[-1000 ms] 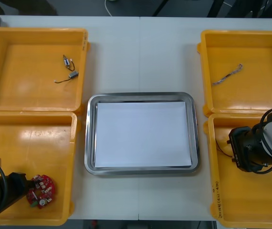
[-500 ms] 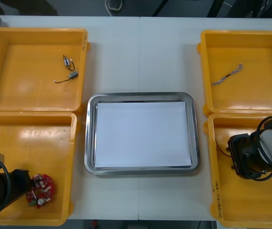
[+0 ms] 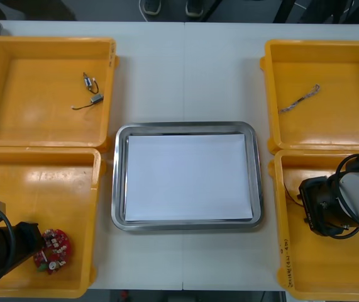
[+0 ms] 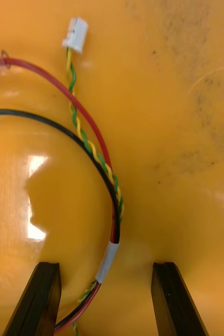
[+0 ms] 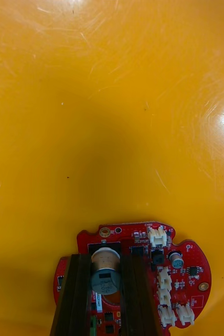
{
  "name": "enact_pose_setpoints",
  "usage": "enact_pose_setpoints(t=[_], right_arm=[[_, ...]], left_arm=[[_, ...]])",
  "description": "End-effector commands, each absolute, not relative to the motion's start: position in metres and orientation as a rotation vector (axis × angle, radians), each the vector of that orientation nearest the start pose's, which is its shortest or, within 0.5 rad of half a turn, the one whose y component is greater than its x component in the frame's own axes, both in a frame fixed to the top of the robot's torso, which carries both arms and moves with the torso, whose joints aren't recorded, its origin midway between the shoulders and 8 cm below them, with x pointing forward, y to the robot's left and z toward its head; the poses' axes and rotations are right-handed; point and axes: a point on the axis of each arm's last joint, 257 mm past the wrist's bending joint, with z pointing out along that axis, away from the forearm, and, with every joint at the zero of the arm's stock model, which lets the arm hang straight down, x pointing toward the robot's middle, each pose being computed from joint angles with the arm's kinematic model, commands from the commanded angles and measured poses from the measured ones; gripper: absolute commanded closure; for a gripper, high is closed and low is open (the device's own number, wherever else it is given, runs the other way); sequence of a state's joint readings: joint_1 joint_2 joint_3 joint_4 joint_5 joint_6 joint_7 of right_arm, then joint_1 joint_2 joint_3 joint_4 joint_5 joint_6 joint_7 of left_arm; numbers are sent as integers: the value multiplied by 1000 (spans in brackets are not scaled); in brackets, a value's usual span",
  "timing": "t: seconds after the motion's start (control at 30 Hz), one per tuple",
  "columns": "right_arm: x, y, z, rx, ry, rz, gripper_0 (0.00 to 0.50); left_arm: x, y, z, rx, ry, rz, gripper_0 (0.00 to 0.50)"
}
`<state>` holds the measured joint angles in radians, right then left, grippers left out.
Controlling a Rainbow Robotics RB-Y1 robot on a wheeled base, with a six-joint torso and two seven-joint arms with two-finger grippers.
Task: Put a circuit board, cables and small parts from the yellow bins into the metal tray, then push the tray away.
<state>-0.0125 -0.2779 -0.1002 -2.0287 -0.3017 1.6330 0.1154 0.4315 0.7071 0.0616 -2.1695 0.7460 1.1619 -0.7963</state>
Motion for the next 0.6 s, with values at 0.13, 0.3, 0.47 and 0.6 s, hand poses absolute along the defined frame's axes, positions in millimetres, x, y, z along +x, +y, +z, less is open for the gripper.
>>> enact_pose_setpoints(t=[0.13,0.3,0.47,0.6], right_arm=[[368,-278,-340,1835,2159,400,16],[368,-277,-340,1834,2163,397,459],[368,-281,-339,1826,2161,390,500],[368,-287,-339,1822,2157,375,500]], left_arm=[[308,327,-329,-854,2538,-410,500],[309,328,-314,-855,2556,-393,499],[316,331,-296,-841,2567,-370,500],[322,333,-279,-807,2575,-341,500]])
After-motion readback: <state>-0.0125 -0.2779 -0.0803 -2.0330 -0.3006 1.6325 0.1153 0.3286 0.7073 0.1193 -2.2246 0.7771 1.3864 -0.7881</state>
